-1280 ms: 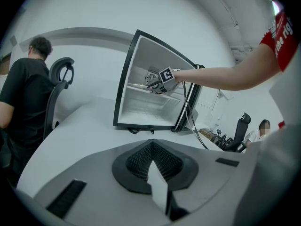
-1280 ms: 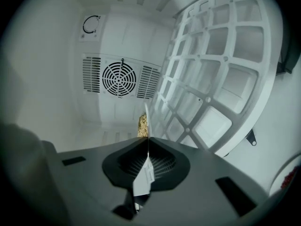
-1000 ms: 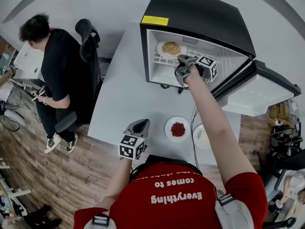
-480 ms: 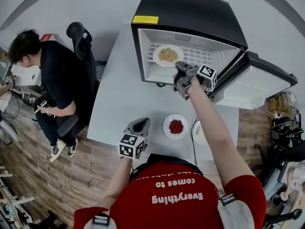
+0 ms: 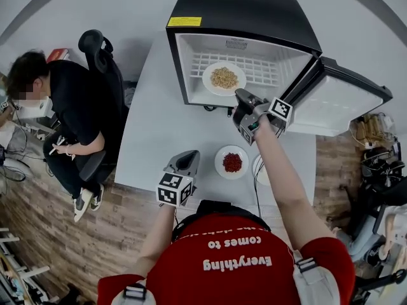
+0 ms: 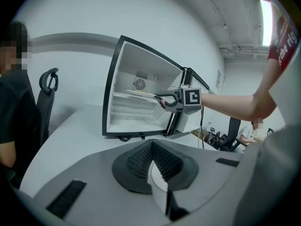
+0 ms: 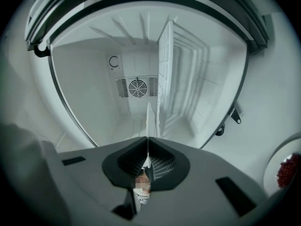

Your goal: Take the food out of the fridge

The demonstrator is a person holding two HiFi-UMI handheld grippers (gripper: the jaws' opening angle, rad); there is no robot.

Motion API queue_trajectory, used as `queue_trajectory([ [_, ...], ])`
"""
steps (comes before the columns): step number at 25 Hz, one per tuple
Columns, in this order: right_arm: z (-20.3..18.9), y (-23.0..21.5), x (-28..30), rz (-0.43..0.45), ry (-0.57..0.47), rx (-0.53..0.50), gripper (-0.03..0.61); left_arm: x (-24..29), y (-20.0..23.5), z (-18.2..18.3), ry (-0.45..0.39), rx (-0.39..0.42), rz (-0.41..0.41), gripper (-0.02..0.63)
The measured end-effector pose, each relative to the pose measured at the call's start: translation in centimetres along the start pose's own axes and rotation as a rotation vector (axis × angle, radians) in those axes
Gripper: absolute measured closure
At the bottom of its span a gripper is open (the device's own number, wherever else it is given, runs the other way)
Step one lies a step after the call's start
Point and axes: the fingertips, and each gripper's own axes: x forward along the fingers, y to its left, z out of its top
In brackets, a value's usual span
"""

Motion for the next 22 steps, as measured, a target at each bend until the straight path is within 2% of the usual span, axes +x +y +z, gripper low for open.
queue_trajectory([
  [6, -2.4, -0.3, -3.4, 0.041, 0.005, 0.036, 0.56, 1.2, -1.5, 2.7, -0.048, 0.037, -0.035, 0.615],
  [13, -4.1, 0.2, -6.2, 0.064, 0.012, 0.028, 0.56, 2.1, -3.5, 6.0, -0.115, 0.077, -0.078, 0.615],
  [22, -5.6, 2.3, -9.9, 0.115, 0.016, -0.001, 0.56, 1.7, -5.4, 6.4, -0.13, 0.093, -0.104, 0.615],
])
